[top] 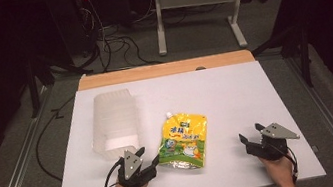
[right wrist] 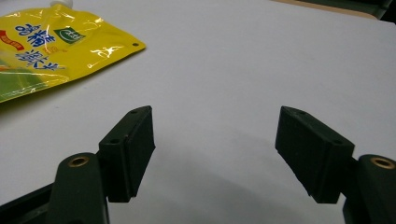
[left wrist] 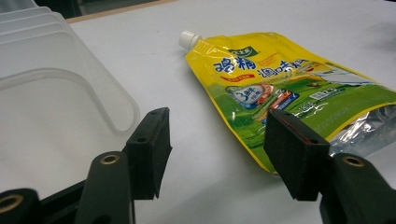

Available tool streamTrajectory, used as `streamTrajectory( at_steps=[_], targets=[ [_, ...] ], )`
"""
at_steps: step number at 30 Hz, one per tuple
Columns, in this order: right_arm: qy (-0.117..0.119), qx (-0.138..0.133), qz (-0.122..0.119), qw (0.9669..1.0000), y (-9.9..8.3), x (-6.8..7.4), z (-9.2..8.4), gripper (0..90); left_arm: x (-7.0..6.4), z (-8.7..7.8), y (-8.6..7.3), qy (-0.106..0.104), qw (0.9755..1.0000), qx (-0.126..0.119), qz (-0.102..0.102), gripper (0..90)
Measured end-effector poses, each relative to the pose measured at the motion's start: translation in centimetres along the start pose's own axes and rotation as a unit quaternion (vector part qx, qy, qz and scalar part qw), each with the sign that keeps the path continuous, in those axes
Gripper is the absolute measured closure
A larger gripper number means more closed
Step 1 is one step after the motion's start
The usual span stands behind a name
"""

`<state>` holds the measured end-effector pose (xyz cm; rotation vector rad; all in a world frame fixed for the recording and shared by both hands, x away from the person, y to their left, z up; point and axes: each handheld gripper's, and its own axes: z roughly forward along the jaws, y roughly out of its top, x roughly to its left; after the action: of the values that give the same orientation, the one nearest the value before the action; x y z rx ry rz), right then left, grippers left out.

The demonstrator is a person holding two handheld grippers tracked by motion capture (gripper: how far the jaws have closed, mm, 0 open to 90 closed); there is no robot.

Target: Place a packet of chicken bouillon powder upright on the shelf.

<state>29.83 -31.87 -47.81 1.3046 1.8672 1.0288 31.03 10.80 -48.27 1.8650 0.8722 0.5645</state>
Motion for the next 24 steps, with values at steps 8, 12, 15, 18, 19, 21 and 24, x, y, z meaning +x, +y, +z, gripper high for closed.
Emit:
streamTrajectory(
  at_steps=[8, 12, 15, 18, 19, 21, 24],
  targets=[
    [0.000, 0.001, 0.000, 1.0000, 0.01, 0.02, 0.01, 28.5, -0.08, 0.14, 0.05, -0.002, 1.0000, 0.008, 0.005, 40.5],
    [-0.001, 0.000, 0.000, 1.0000, 0.00, 0.02, 0.02, 28.5, -0.10, 0.15, 0.06, -0.003, 0.9999, 0.008, 0.006, 39.9],
    [0.000, 0.000, -0.001, 1.0000, 0.01, 0.01, 0.03, 28.5, -0.09, 0.16, 0.06, -0.003, 0.9999, 0.009, 0.007, 39.4],
    [-0.001, 0.000, -0.002, 1.0000, 0.00, 0.02, 0.01, 28.5, -0.13, 0.15, 0.06, -0.003, 0.9999, 0.009, 0.008, 38.7],
    [-0.001, 0.000, -0.001, 1.0000, 0.00, 0.02, 0.00, 28.5, -0.14, 0.13, 0.06, -0.004, 0.9999, 0.008, 0.009, 38.4],
    [-0.001, -0.002, -0.001, 1.0000, -0.01, 0.03, 0.00, 28.5, -0.12, 0.11, 0.05, -0.007, 0.9999, 0.007, 0.009, 37.7],
    [0.000, -0.002, -0.001, 1.0000, -0.02, 0.04, -0.01, 28.5, -0.15, 0.10, 0.05, -0.011, 0.9999, 0.006, 0.011, 37.2]
  ],
)
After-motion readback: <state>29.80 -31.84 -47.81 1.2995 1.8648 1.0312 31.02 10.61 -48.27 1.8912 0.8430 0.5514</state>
